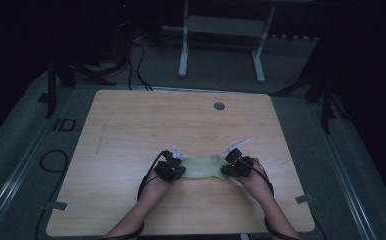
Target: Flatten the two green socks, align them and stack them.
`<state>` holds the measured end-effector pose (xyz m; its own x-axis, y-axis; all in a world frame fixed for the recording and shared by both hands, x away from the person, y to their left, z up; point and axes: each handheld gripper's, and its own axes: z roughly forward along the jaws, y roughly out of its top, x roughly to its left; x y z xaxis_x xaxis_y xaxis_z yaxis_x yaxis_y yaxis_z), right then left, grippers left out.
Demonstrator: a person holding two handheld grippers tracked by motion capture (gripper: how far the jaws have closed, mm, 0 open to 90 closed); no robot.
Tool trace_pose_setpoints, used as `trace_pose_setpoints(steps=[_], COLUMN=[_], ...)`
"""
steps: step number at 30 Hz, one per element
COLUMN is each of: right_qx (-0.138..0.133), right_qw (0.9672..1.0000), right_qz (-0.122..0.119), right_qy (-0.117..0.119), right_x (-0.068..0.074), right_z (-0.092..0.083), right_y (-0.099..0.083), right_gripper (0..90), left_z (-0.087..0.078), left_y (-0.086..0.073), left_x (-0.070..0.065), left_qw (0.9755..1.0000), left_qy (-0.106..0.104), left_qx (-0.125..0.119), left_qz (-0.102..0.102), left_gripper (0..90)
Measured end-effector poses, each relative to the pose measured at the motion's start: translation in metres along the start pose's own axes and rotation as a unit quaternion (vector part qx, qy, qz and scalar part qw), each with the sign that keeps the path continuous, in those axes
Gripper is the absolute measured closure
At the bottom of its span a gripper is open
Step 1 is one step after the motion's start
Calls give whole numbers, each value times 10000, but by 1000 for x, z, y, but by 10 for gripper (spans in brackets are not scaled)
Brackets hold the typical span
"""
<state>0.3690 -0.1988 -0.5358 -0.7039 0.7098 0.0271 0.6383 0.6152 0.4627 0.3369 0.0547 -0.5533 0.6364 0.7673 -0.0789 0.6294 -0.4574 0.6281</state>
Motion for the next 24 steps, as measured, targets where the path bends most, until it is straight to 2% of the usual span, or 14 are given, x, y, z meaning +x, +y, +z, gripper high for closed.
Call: trace_pose_setpoints(steps=[4,9,16,20,22,24], right_qx=[35,54,85,29,-14,-75], right_qw=[10000,10000,9999,9999,9999,9998], right_qz=[-38,-35,-9,2,-42,-101], right_qy=[-2,13,54,110,131,127], right_x=[3,3,1,2,4,6], right_z=[5,10,12,7,2,-2], right_y=[10,20,25,24,23,23], right_gripper=[796,794,779,734,701,660], left_z=[-1,-2,-2,-6,-10,-14], left_y=[0,-1,0,1,2,4], left_x=[7,17,18,15,12,8], left_qw=[10000,9997,9998,9998,9998,9999], left_qy=[62,49,40,27,-77,37], left_qx=[18,-39,-9,-74,-135,-107], left_qz=[-44,-220,-202,-168,-146,-8], left_gripper=[894,894,885,829,780,683])
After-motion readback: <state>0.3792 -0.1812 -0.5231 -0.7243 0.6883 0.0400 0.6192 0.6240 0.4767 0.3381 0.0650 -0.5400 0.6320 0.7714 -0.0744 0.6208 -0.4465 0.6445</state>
